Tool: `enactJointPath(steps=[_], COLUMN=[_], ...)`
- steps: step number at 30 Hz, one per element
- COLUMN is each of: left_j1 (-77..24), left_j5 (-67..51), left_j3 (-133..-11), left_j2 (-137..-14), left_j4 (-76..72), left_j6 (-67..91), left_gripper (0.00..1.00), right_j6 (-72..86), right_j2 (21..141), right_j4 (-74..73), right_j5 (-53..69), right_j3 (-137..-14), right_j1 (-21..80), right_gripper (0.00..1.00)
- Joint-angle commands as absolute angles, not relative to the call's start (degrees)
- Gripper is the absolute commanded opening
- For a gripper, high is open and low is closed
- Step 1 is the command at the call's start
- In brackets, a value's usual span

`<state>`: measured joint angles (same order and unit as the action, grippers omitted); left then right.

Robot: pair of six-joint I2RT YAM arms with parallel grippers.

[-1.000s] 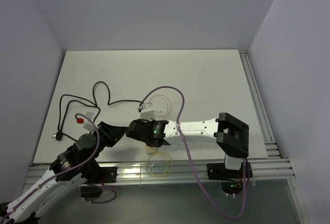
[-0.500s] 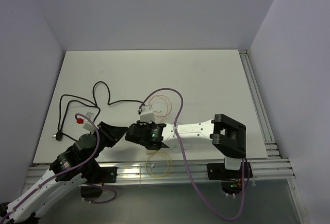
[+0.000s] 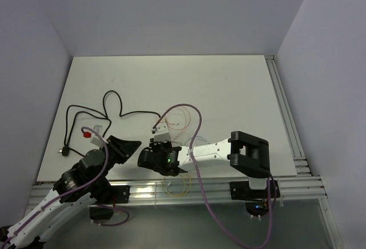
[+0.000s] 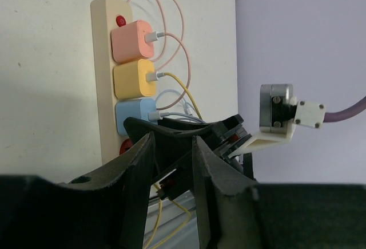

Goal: Insert the plug

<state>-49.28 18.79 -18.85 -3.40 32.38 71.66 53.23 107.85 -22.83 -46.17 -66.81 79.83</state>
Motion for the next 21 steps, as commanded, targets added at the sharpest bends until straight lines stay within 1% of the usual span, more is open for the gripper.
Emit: enactJointPath(steps=[1,7,15,21], left_j1=[-49.31,-49.39,-49.39,-49.31], left_j5=[19.34,19.51,19.07,20.38], left_j3=[-20.48,-21.09,-21.18,-22.75], left_j2=[-1.50,-2.37,-3.61,-3.69], left_j4=[33.57,33.58,33.66,35.15], left_j6=[72.60,72.69,73.74,73.65], left_gripper=[0.38,0.38,0.38,0.38], right_j6=[60.37,59.42,60.21,56.97], right_j2=[119.80,121.37,118.30,113.92], right_j4=[-23.39,-21.54,-14.68,-17.75], right_j5=[-21.71,-21.27,-18.98,-25.04], right_j3=[-53.89,-54.76,-48.43,-50.62], right_j1=[81.12,81.04,80.68,80.68], right_gripper=[0.00,0.00,0.00,0.00])
